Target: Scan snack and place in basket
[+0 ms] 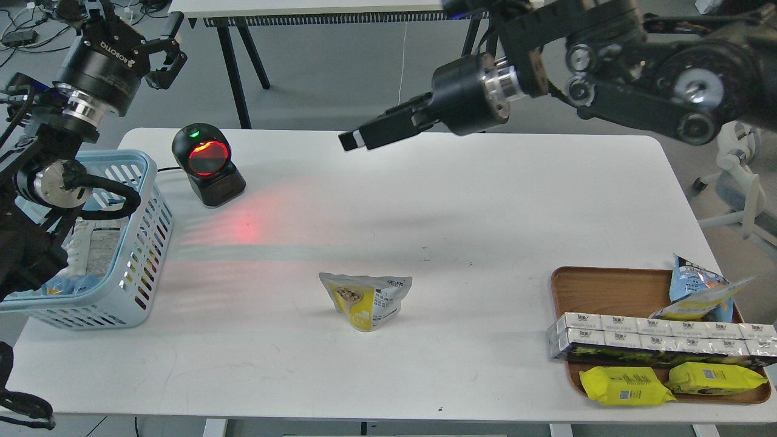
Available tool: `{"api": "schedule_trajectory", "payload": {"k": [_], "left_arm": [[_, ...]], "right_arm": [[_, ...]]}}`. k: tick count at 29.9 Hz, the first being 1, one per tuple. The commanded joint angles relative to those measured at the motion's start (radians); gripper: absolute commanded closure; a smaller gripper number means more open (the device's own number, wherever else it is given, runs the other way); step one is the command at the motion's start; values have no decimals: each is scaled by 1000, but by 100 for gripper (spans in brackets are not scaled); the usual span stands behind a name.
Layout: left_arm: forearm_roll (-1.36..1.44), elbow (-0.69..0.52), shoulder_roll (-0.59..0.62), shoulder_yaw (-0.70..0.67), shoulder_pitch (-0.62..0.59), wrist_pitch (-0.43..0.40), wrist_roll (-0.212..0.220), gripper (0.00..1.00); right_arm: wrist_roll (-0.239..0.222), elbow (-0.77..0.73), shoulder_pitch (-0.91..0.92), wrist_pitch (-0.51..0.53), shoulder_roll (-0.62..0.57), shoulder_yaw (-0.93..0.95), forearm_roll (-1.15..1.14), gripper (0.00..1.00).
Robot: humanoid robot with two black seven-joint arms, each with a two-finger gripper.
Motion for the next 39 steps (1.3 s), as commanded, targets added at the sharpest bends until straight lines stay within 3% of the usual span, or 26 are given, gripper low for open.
{"api": "schedule_trajectory", "payload": {"k": [1,8,14,17,22,24,31,39], "left_arm": [[1,2,-1,0,-2,0,0,0],[-8,9,-30,-23,-1,0,0,0],[-65,9,-108,-223,7,0,0,0],[-65,-5,-148,-248,-1,0,0,0],[-65,-83,-43,-204,-33,0,0,0],[-65,-108,31,-88,-83,0,0,0],[-45,-211,217,411,-460,0,0,0],[355,-451,208,952,-976,0,0,0]], "right_arm": [[0,10,-35,0,-186,6,223,4],[0,45,-153,0,-456,26,669,4],[0,47,-247,0,-490,52,808,4],[0,42,-249,0,-493,62,816,4],[0,39,-284,0,-513,96,923,4],[0,39,-302,0,-512,95,972,4],[0,44,-419,0,-492,98,1082,3],[0,48,-549,0,-457,96,1161,3]]}}
